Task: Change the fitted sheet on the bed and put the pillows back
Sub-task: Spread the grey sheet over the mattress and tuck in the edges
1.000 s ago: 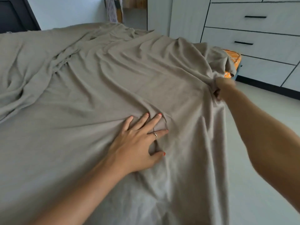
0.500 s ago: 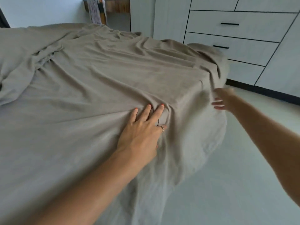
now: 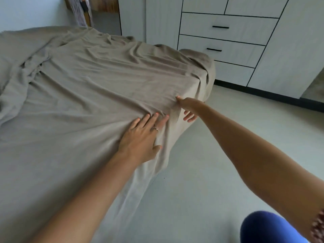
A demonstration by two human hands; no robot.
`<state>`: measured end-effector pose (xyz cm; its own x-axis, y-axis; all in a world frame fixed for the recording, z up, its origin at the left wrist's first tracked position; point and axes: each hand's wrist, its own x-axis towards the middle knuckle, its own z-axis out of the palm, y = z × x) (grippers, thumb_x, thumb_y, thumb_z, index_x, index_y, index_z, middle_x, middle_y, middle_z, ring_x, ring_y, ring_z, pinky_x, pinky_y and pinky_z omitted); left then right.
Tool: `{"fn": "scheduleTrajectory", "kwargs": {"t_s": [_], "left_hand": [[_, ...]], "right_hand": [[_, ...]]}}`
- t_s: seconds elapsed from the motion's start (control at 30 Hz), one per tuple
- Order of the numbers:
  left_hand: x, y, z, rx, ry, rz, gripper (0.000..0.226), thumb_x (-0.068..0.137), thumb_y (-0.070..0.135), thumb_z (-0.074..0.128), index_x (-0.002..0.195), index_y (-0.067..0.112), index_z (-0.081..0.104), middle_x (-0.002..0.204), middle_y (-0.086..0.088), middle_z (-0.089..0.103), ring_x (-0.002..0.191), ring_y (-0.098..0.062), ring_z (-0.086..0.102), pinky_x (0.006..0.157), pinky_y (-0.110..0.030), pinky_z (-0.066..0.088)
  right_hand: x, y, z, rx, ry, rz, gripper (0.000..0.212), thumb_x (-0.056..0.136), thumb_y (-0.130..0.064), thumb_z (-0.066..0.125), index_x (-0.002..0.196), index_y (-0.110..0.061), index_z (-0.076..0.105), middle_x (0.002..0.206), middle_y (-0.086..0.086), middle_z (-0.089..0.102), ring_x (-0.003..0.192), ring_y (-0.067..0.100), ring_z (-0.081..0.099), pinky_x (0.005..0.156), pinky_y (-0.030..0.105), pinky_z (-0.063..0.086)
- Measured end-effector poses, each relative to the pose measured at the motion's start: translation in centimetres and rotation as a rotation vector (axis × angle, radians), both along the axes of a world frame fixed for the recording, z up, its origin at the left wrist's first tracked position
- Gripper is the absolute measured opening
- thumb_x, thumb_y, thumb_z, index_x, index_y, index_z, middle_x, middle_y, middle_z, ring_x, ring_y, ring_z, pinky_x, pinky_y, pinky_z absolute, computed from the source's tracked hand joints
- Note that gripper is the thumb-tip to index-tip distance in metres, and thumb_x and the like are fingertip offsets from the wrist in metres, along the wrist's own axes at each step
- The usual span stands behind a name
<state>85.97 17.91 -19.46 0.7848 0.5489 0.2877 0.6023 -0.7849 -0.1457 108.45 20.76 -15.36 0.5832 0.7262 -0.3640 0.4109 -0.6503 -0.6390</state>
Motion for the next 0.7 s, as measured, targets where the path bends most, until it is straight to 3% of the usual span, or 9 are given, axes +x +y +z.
{"fn": "scheduleTrajectory", "kwargs": {"t_s": [0.1,0.17,0.23,0.3,0.4,0.5,0.63,0.7], "left_hand": [[0.6,0.3,-0.8,0.130,-0.033,0.076,0.087,0.078,0.048,0.068,0.151,0.019,0.028,0.153,-0.008,0.036,0.139,-0.024,0.037,0.110,-0.042,0.030],[2.7,1.1,-1.5,0.253,-0.015,0.150,0.076,0.081,0.047,0.061,0.146,0.013,0.040,0.151,-0.011,0.038,0.140,-0.025,0.036,0.110,-0.047,0.026],[6.0,1.8,-1.1,0.293,0.069,0.215,0.075,0.085,0.049,0.057,0.147,0.012,0.036,0.154,-0.009,0.034,0.142,-0.024,0.031,0.112,-0.047,0.022],[10.5,3.5,-0.4,0.241,0.113,0.227,0.079,0.090,0.049,0.054,0.153,0.014,0.020,0.159,-0.005,0.022,0.145,-0.022,0.023,0.116,-0.044,0.018],[18.5,7.5,1.1,0.127,0.187,0.207,0.076,0.098,0.043,0.043,0.154,0.021,-0.004,0.162,-0.001,0.001,0.149,-0.021,0.005,0.118,-0.043,0.006],[24.5,11.0,1.0,0.106,0.186,0.204,0.075,0.096,0.043,0.046,0.153,0.029,-0.001,0.162,-0.001,0.001,0.148,-0.023,0.007,0.117,-0.043,0.010],[27.3,14.0,-1.7,0.267,0.058,0.163,0.077,0.077,0.039,0.074,0.145,0.032,0.039,0.151,-0.015,0.036,0.133,-0.038,0.043,0.105,-0.046,0.040],[27.3,14.3,-2.7,0.363,0.037,0.129,0.070,0.081,0.037,0.069,0.145,0.028,0.042,0.150,-0.017,0.037,0.132,-0.040,0.044,0.103,-0.047,0.041]], "right_hand": [[1.4,0.1,-0.5,-0.012,-0.067,0.094,0.073,0.096,-0.063,0.024,0.141,-0.007,0.036,0.139,0.015,0.047,0.096,0.029,0.063,0.082,0.040,0.054],[3.4,0.7,-0.4,-0.022,-0.153,0.209,0.074,0.096,-0.062,0.025,0.146,-0.008,0.033,0.147,0.014,0.040,0.118,0.032,0.055,0.097,0.042,0.046],[6.2,1.9,-0.6,0.004,-0.238,0.276,0.078,0.094,-0.065,0.032,0.146,-0.008,0.034,0.151,0.015,0.035,0.134,0.034,0.039,0.108,0.041,0.033],[9.7,3.2,-0.7,0.075,-0.381,0.226,0.081,0.088,-0.070,0.038,0.144,-0.012,0.038,0.150,0.014,0.034,0.136,0.036,0.034,0.111,0.046,0.030],[16.9,5.8,-0.1,0.168,-0.574,0.049,0.064,0.094,-0.055,0.042,0.143,-0.014,0.037,0.149,0.011,0.030,0.138,0.036,0.028,0.109,0.054,0.025],[25.4,9.4,0.2,0.303,-0.445,-0.095,0.064,0.095,-0.054,0.040,0.143,-0.012,0.034,0.147,0.013,0.032,0.135,0.037,0.031,0.108,0.052,0.028],[36.3,14.8,-0.5,0.577,-0.202,-0.209,0.044,0.099,-0.033,0.037,0.138,-0.015,0.044,0.140,0.015,0.046,0.128,0.034,0.044,0.105,0.040,0.036],[39.7,16.7,-0.9,0.624,-0.070,-0.195,0.045,0.097,-0.025,0.040,0.141,-0.021,0.043,0.137,0.010,0.051,0.124,0.027,0.050,0.103,0.036,0.041]]}}
